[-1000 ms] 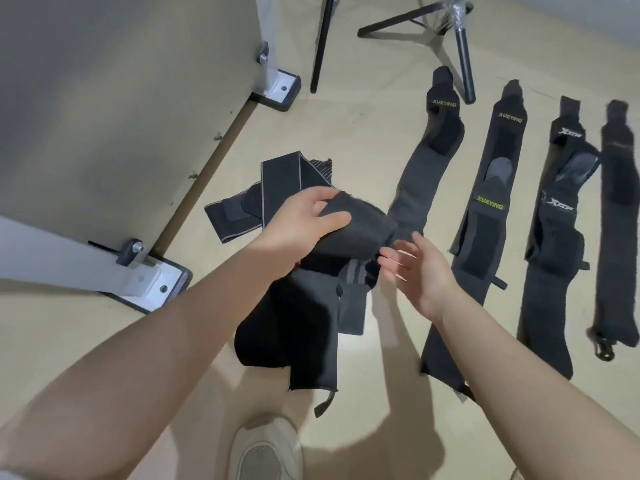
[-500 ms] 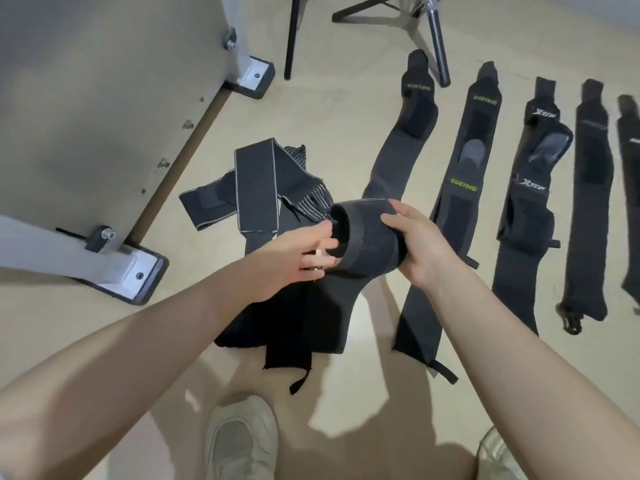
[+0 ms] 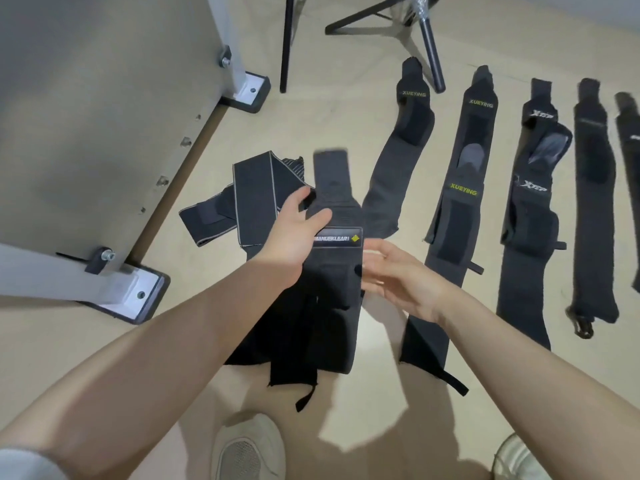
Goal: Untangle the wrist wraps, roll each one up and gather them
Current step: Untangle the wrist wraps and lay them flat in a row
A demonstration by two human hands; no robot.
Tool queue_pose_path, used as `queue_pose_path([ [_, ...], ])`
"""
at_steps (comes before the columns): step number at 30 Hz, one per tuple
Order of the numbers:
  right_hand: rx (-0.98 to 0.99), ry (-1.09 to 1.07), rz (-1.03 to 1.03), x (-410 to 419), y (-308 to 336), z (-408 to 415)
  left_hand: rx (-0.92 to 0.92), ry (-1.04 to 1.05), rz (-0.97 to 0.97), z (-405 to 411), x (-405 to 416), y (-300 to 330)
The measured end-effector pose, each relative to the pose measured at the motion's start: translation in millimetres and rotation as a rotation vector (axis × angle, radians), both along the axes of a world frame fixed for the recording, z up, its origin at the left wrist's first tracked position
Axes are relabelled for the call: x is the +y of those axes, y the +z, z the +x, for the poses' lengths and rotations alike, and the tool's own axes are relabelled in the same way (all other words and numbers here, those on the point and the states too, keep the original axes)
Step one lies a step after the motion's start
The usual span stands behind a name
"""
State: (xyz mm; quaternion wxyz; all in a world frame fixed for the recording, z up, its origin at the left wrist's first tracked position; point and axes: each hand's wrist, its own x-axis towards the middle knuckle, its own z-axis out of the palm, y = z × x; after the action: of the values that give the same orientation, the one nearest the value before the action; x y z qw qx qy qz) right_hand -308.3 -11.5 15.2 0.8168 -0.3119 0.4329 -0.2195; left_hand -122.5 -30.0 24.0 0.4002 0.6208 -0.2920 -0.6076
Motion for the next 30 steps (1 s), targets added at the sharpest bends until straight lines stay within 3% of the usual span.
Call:
queue_pose_path([
  [3, 0.112, -0.182, -0.140, -10.7, 2.7, -1.1, 0.181, -0.076, -0.063, 0.6, -0.3, 6.2],
  [9, 0.221, -0.163, -0.277, -18.8, 21.1, 14.0, 0.180, -0.116, -0.124, -12.0, -7.9, 22.5],
  [13, 0.238, -0.244, -0.263, -25.6, 27.3, 15.0, 0.137, -0.132, -0.115, -20.0, -13.6, 25.9],
  [19, 0.261, -0.488, -0.202, -43.3, 37.6, -5.0, 0.098, -0.377, 0.109, -21.5, -7.2, 11.4],
  [25, 0.313, -0.474, -0.236, -44.5, 44.9, -43.2, 0.224, -0.658, 0.045, -45.3, -2.2, 35.0],
  [30, 0.215, -0.623, -0.148, -33.1, 61.2, -100.0, 0.195, -0.840, -0.009, -98.6, -8.8, 63.5],
])
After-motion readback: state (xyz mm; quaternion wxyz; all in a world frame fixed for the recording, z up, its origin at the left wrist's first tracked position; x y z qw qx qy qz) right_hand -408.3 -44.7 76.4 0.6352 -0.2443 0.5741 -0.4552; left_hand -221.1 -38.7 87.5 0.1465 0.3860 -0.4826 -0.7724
